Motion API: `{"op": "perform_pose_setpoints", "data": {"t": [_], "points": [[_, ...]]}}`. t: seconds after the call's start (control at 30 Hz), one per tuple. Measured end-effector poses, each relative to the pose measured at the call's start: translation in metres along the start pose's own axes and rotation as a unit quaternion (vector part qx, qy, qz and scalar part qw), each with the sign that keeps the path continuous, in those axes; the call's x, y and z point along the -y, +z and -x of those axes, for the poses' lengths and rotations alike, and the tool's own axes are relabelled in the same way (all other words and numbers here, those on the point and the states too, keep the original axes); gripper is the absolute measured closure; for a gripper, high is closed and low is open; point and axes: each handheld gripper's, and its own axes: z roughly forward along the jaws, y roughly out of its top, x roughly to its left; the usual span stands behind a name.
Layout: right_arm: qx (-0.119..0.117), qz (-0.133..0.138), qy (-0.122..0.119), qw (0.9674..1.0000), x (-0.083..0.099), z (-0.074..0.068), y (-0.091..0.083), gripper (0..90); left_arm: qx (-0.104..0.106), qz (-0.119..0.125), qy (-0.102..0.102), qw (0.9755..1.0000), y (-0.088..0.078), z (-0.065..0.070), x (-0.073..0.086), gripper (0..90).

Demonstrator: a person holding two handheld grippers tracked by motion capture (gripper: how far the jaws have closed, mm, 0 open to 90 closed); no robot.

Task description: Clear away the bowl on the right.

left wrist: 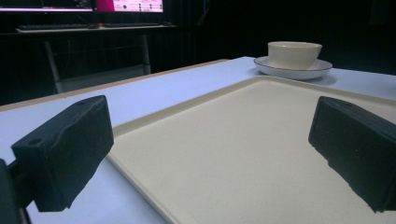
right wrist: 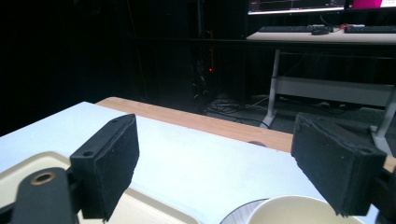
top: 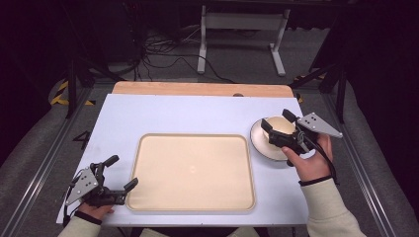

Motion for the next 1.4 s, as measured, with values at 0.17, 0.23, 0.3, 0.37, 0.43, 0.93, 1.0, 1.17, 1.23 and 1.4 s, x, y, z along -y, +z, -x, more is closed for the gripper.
{"op": "perform_pose_setpoints", "data": {"t": [0.17,0.23,0.3,0.37,0.43,0.93,1.0,1.17,1.23,1.4], "points": [[0.015,-0.004,0.003,0.9999,-0.001,0.013,0.003,15.6,0.000,0.000,0.000,1.0000,0.000,0.000,0.000,0.5],[0.018,-0.005,0.005,0.9998,-0.001,0.016,0.003,15.6,0.000,0.000,0.000,1.0000,0.000,0.000,0.000,0.5],[0.019,-0.004,0.010,0.9998,-0.001,0.020,0.003,15.6,0.000,0.000,0.000,1.0000,0.000,0.000,0.000,0.5],[0.023,-0.006,0.013,0.9996,-0.001,0.023,0.002,15.6,0.000,0.001,0.000,1.0000,0.000,0.000,0.000,0.5],[0.027,-0.006,0.017,0.9995,-0.001,0.026,0.002,15.6,0.000,0.000,0.000,1.0000,0.000,0.000,0.000,0.5],[0.120,-0.046,0.018,0.9915,-0.002,0.045,0.002,21.8,0.000,0.000,0.001,1.0000,0.000,0.000,0.000,0.4],[0.126,-0.051,0.016,0.9906,-0.003,0.048,0.003,22.4,0.000,0.000,0.001,1.0000,0.000,0.000,0.000,0.4],[0.141,-0.069,0.024,0.9874,-0.005,0.054,0.003,28.0,0.000,0.000,0.001,1.0000,0.000,0.000,0.000,0.4],[0.142,-0.088,0.026,0.9856,-0.006,0.058,0.004,34.8,0.000,-0.001,0.002,1.0000,0.000,0.000,0.000,0.5],[0.146,-0.129,0.029,0.9804,-0.007,0.064,0.007,41.7,-0.001,0.002,0.003,1.0000,0.000,0.001,0.000,0.5]]}}
